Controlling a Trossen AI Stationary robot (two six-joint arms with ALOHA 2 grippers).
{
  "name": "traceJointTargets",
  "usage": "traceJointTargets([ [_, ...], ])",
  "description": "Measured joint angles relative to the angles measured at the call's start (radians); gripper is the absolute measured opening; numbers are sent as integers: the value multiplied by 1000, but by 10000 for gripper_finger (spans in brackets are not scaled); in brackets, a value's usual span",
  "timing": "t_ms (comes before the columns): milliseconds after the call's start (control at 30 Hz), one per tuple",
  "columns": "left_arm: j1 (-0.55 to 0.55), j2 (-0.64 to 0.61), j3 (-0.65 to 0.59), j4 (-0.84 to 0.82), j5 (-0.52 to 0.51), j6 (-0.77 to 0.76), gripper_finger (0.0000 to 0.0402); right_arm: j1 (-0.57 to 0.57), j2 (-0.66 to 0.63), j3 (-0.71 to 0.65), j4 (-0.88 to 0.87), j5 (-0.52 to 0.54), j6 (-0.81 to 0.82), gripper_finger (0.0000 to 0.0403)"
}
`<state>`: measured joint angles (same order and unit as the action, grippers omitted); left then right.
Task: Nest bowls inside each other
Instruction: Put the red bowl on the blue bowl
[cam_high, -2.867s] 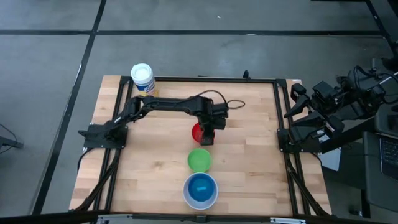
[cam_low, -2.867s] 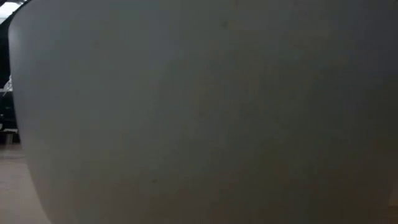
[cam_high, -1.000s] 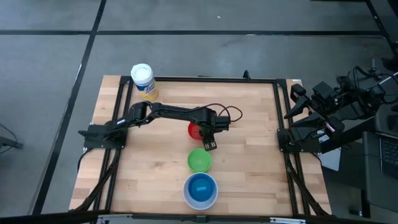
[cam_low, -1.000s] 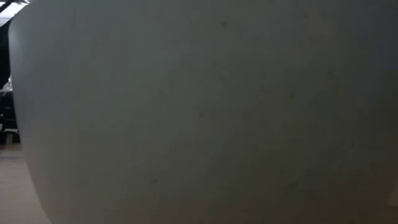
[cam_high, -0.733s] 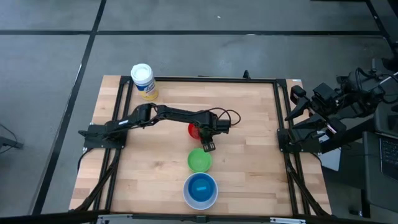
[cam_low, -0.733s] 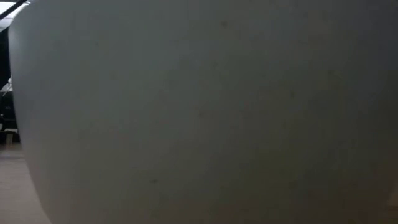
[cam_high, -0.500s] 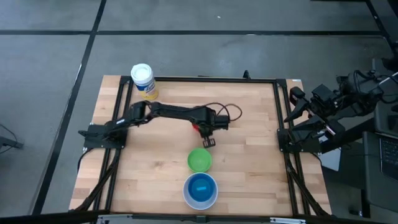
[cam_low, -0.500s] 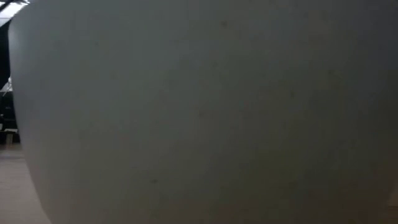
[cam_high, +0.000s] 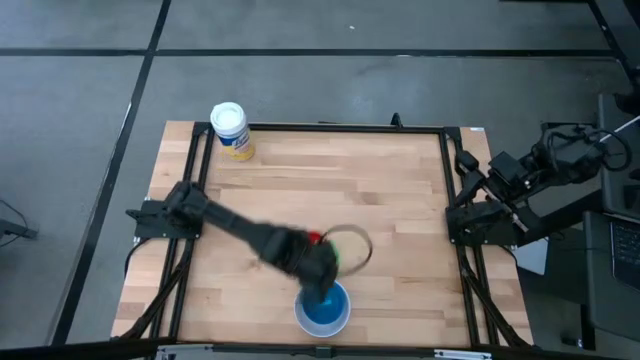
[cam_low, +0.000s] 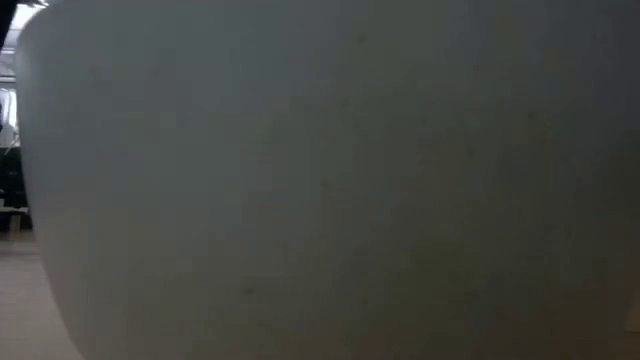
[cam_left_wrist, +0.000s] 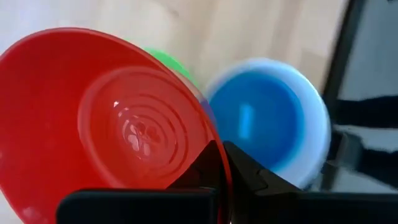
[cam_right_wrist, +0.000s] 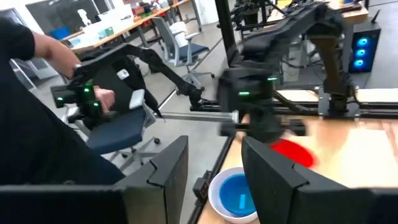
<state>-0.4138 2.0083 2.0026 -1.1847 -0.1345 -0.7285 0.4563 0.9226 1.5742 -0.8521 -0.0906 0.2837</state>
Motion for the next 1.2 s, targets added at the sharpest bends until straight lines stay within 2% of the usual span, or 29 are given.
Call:
traceJointTargets([
  [133, -85, 41, 0, 22, 6, -45, 2, 0, 9, 0, 30, 30, -11, 153],
  [333, -113, 132, -1, 168, 43, 7, 2, 0, 12, 0, 80, 94, 5, 153],
  [600, -184, 175, -3, 218, -2, -2, 2, 0, 18, 0, 111, 103, 45, 153],
  [833, -178, 187, -1, 245, -49, -2, 2, 0, 50, 0, 120, 109, 38, 153],
  [1133, -172, 225, -1, 320, -26, 5, 2, 22, 69, 0, 120, 108, 38, 153],
  [1200, -173, 231, -1, 346, 16, 6, 4, 35, 66, 0, 119, 118, 38, 153],
])
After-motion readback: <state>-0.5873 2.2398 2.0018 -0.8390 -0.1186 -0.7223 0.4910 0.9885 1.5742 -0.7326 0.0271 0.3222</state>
